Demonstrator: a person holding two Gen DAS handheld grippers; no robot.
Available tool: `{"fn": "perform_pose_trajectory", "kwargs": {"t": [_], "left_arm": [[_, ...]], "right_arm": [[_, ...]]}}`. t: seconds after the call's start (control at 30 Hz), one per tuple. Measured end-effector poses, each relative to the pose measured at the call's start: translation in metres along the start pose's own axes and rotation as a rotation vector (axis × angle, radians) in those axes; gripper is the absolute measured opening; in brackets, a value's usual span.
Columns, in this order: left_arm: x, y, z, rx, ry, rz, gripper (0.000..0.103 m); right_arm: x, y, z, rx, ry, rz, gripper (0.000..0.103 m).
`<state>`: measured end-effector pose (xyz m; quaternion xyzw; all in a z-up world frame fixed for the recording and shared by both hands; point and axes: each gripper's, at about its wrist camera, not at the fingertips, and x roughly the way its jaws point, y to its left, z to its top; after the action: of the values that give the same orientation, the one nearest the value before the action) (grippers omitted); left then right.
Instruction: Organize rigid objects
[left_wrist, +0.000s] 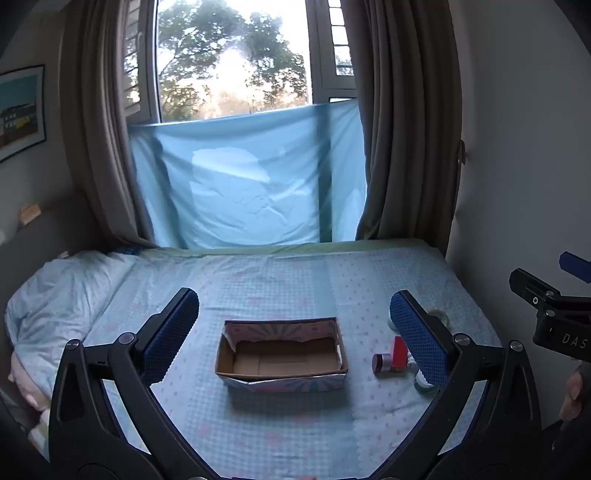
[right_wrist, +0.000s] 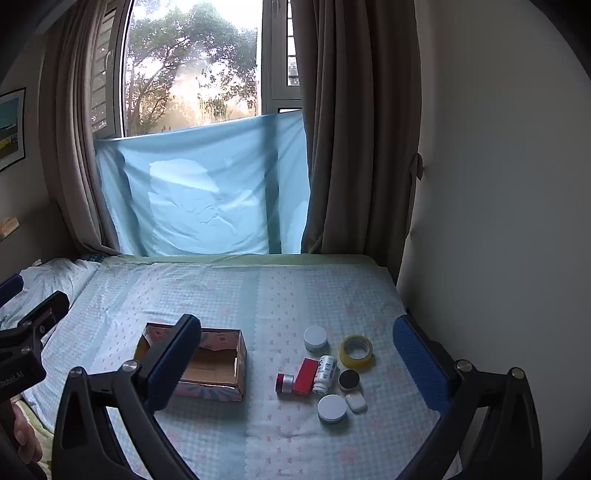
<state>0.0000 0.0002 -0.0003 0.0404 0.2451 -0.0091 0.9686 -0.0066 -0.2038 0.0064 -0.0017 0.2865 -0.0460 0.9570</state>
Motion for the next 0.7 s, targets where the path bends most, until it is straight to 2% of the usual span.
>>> {"fn": "perform_pose_trajectory", "kwargs": {"t": [0.2,0.7], "left_arm": [[-0.001,0.004,0.000,-0.036,0.003,-0.004,0.103],[-0.008,-0.001,-0.001,-0.028,-0.011,0.014,0.103]], "right_arm": [[0.001,-0.001,-0.001,-0.006,-0.019,-0.001,0.103],[-0.001,-0.006,-0.002,-0.017,-0.041,0.031,0.103]]}}
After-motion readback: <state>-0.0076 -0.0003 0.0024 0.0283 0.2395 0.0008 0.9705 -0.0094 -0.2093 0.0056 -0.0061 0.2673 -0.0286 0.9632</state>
